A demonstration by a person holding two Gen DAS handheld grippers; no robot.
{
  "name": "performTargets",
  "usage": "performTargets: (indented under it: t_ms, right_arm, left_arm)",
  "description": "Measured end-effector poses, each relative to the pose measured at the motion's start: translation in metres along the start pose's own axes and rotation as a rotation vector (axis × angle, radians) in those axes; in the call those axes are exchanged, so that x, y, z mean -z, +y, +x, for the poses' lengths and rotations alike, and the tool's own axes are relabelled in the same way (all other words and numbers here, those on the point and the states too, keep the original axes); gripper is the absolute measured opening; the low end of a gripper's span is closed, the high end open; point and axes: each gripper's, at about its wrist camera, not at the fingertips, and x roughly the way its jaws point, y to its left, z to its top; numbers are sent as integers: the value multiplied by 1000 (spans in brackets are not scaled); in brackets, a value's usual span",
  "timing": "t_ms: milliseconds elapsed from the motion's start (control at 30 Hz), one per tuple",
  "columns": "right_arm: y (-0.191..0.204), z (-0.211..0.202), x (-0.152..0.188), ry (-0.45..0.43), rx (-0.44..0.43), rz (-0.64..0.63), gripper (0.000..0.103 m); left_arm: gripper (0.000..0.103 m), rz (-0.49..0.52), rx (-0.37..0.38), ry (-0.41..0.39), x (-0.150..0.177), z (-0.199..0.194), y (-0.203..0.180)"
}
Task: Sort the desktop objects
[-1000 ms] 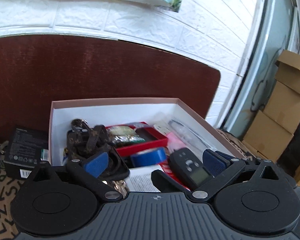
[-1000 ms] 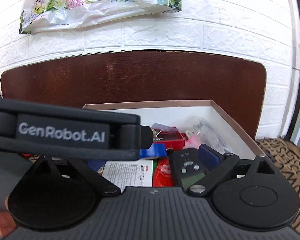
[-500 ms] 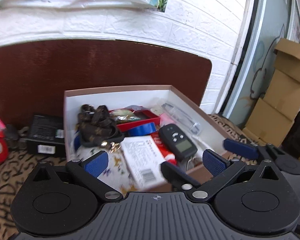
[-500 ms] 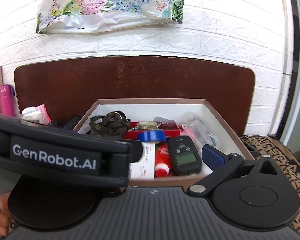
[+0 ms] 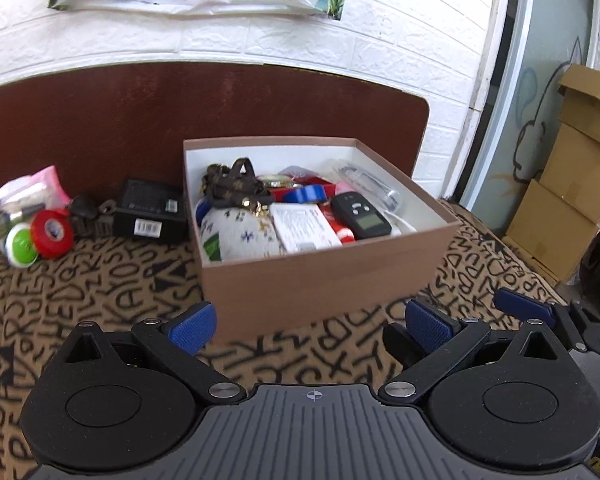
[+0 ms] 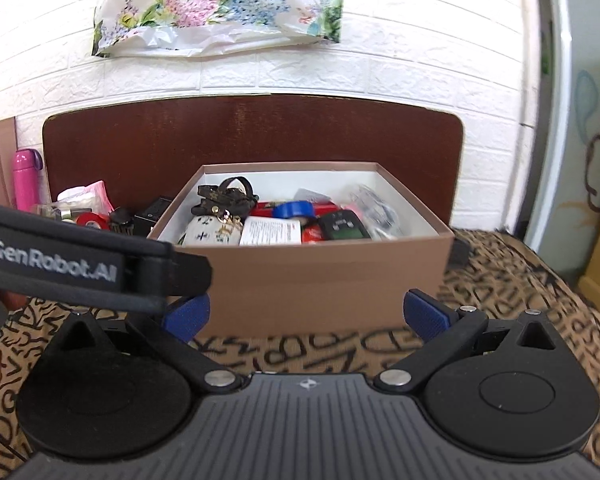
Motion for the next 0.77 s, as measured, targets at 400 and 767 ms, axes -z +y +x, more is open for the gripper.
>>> performTargets:
  t_ms: [400,767]
  right_arm:
    - [15,-47,16,-12,89,-42,103]
    - [17,-54,10,-35,102,-45,103]
  left_arm:
    - [103,71,-39,-25,31,-42,-6]
    - [103,83,-43,-77,31,-56,-6]
